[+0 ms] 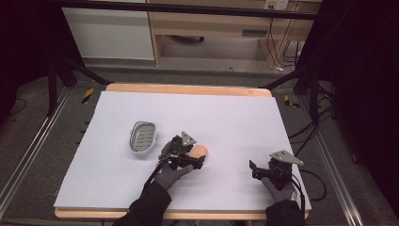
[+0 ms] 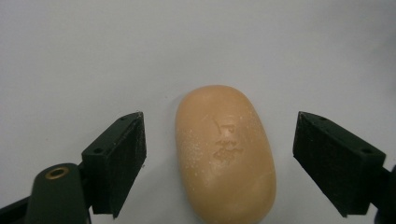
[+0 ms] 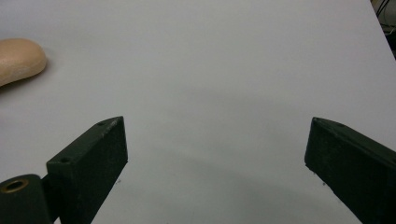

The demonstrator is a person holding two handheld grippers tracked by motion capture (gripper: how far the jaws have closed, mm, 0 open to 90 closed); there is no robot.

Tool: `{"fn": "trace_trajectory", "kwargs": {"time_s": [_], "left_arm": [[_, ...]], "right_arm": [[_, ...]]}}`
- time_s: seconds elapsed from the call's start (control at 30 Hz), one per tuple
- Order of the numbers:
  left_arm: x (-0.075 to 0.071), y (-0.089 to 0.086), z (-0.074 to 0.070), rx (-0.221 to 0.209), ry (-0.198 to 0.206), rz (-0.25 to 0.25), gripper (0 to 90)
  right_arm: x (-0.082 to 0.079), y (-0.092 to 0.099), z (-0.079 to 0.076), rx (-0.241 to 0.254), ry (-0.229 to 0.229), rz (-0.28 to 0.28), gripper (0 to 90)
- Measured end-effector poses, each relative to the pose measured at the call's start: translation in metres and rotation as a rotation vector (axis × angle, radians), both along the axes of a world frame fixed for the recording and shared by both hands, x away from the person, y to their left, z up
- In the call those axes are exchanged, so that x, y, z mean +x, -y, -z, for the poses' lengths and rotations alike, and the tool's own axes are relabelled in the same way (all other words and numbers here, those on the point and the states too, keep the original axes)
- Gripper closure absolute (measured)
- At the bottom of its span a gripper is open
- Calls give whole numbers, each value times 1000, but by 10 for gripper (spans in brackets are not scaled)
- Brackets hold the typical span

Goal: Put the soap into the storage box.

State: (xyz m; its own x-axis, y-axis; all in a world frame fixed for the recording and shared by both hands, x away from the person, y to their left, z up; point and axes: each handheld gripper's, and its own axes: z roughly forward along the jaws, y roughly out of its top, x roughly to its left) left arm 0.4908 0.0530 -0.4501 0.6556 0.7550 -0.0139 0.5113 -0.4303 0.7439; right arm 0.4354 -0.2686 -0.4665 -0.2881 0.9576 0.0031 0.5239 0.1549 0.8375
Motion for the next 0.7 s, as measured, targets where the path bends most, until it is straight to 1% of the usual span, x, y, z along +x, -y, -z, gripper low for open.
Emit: {"fn": "trace_trajectory", "kwargs": {"time_s": [0.13,0.17,0.3,0.4,0.43,0.57,0.67,0.7], "left_arm": [[2,3,3,8,-9,0,169],[3,4,4,11,-19,-2,169],[5,6,6,21,-25,4,171],[6,9,9,18,-41,4,175],[7,9,10,28,-43,8,176],[7,12,13,35,-51,8,179],[8,12,14,42,-49,7,181],[8,12,15,42,-52,10,183]], "right_arm": [[0,0,0,1,-3,-2,62],[0,0,0,1,-4,-3,62],[0,0,0,2,-4,-4,62],[0,0,0,4,-8,-6,62],[0,-1,0,7,-10,-6,62],[0,-1,0,10,-12,-7,62],[0,-1,0,10,-12,-7,62],[0,-1,0,5,-11,-6,62]]}}
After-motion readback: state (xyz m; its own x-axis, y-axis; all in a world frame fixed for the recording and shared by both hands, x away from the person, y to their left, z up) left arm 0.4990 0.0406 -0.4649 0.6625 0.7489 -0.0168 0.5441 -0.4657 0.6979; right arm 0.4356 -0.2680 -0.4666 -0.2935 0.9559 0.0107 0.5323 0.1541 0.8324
